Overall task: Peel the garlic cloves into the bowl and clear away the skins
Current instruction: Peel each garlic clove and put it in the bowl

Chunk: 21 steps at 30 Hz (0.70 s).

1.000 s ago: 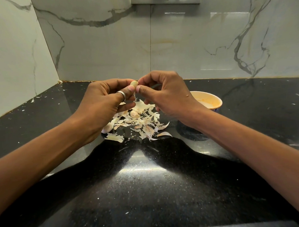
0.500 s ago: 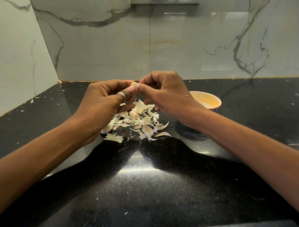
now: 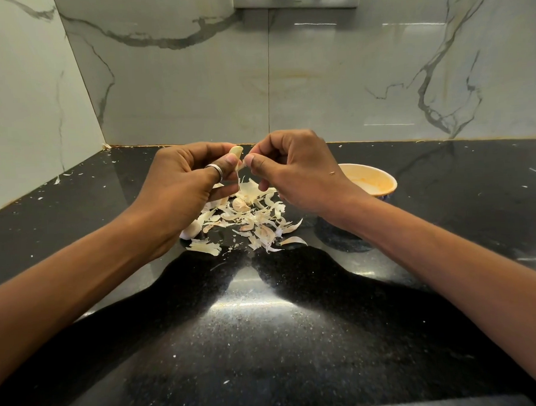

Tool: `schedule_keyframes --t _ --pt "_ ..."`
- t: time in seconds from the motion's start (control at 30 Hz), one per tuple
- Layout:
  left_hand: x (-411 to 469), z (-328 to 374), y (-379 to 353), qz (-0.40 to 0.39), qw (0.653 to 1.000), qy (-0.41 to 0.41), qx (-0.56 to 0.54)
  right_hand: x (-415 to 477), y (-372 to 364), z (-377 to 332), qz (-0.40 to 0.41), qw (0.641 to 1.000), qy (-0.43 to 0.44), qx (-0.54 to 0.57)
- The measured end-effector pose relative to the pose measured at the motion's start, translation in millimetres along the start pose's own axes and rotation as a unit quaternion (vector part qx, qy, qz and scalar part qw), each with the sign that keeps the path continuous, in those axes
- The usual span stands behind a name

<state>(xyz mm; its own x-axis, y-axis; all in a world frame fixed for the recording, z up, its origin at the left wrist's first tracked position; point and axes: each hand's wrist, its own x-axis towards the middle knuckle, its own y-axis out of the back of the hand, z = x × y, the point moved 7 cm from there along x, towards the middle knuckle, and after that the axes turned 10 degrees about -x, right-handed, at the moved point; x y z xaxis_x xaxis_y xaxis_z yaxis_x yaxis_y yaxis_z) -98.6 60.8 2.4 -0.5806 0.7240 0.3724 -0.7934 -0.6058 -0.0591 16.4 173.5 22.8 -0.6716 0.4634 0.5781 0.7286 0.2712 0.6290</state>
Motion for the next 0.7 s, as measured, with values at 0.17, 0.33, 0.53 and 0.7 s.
schedule_keyframes --t 0.17,0.33,0.53,0.7 --pt "1.2 -0.2 2.1 0.010 1.000 -0.007 0.013 -1.3 -2.4 -2.2 -0.010 1.000 0.015 -0.023" --pt "1.6 0.8 2.4 0.016 1.000 -0.012 0.016 -1.5 -5.2 -3.9 -0.020 0.999 0.030 -0.041" --pt "3.3 -0.5 6.4 0.033 0.999 -0.009 0.013 -1.8 -8.0 -5.6 -0.023 0.996 0.057 -0.058" --pt "4.3 -1.6 8.8 0.041 0.999 -0.006 0.015 -1.5 -8.3 -5.4 -0.023 0.996 0.060 -0.057"
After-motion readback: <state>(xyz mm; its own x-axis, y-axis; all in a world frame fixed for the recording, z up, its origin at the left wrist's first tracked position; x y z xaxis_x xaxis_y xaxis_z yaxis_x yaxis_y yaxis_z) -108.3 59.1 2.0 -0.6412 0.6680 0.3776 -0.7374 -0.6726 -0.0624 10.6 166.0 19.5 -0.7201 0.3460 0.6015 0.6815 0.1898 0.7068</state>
